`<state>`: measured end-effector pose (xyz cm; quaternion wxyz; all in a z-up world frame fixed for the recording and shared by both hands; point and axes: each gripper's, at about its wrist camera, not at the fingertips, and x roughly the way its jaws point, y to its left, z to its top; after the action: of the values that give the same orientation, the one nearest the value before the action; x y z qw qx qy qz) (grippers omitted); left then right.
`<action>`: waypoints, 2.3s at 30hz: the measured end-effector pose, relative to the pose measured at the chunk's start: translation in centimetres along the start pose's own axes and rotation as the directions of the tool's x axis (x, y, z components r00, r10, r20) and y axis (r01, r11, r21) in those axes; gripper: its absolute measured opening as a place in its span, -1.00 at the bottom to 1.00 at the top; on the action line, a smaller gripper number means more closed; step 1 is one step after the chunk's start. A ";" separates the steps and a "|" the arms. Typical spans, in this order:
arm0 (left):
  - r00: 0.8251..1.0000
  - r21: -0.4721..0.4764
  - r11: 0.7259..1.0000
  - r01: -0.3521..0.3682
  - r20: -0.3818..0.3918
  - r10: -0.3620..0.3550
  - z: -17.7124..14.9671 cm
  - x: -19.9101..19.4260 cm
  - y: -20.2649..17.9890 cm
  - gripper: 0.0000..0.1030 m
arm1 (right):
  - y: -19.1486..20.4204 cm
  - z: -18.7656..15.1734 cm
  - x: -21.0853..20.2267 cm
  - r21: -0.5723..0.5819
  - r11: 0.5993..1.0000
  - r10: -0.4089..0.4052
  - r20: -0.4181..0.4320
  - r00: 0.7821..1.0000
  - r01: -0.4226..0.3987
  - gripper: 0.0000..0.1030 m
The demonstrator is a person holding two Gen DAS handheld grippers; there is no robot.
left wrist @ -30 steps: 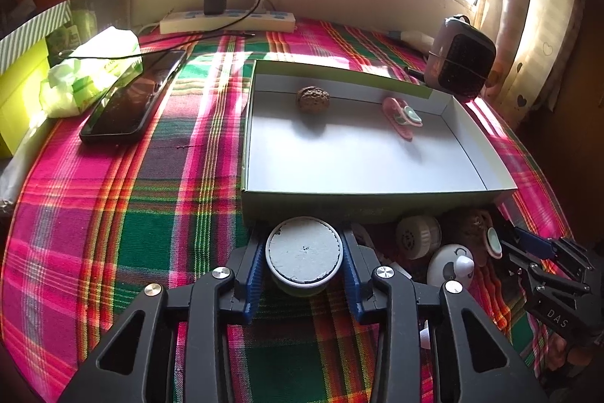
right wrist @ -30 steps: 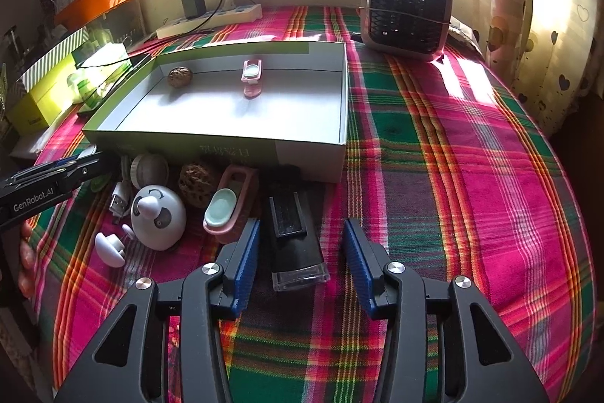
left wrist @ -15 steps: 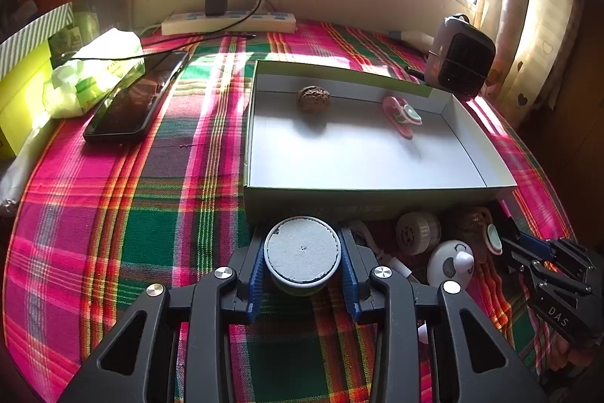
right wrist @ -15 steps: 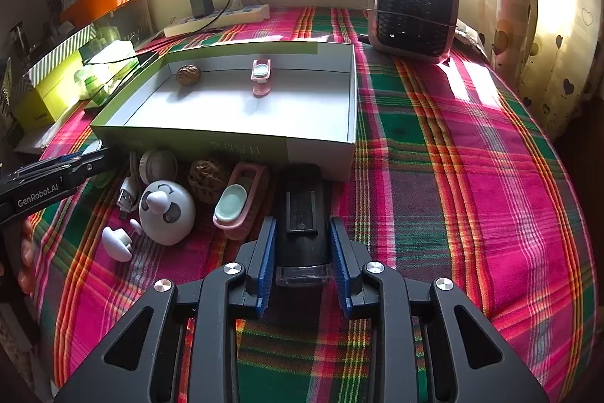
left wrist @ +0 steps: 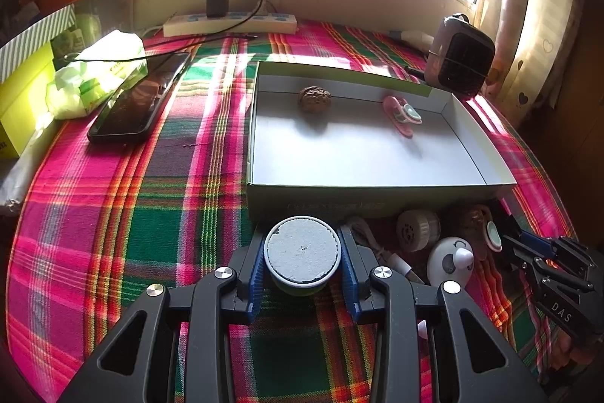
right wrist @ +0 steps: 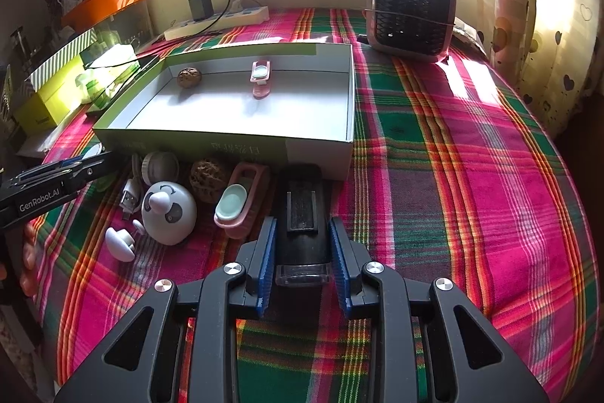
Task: Organize objects
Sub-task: 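Lift and carry the spool with the left gripper while the right carries the black device over the tray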
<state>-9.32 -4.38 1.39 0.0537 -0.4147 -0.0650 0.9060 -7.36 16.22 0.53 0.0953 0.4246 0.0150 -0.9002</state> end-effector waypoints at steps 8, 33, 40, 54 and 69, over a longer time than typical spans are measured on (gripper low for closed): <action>1.000 0.013 1.000 -0.007 0.011 0.007 -0.2 -0.9 -0.1 -0.38 | 0.0 -0.1 -0.6 0.005 1.000 0.007 0.014 1.000 -0.007 -0.44; 0.998 0.036 0.999 0.022 0.056 -0.024 1.3 -3.5 -1.0 -0.38 | 0.4 1.4 -3.3 0.016 0.999 0.026 0.079 0.997 -0.027 -0.45; 0.998 0.046 0.999 0.028 0.061 -0.031 2.5 -3.2 -1.4 -0.38 | 0.5 2.8 -3.3 0.011 0.999 0.032 0.092 0.995 -0.033 -0.44; 0.997 0.070 0.996 0.056 0.055 -0.060 5.0 -1.7 -2.1 -0.38 | 0.3 5.4 -1.9 0.013 0.999 0.035 0.081 0.996 -0.037 -0.44; 0.996 0.106 0.992 0.071 0.039 -0.076 7.4 0.6 -3.2 -0.38 | -0.2 7.4 0.3 0.007 1.000 0.029 0.058 0.998 -0.030 -0.45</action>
<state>-15.17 -1.66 6.22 0.1073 -0.3889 -0.0337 0.9144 -13.24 15.55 5.05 0.1074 0.3987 0.0025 -0.9107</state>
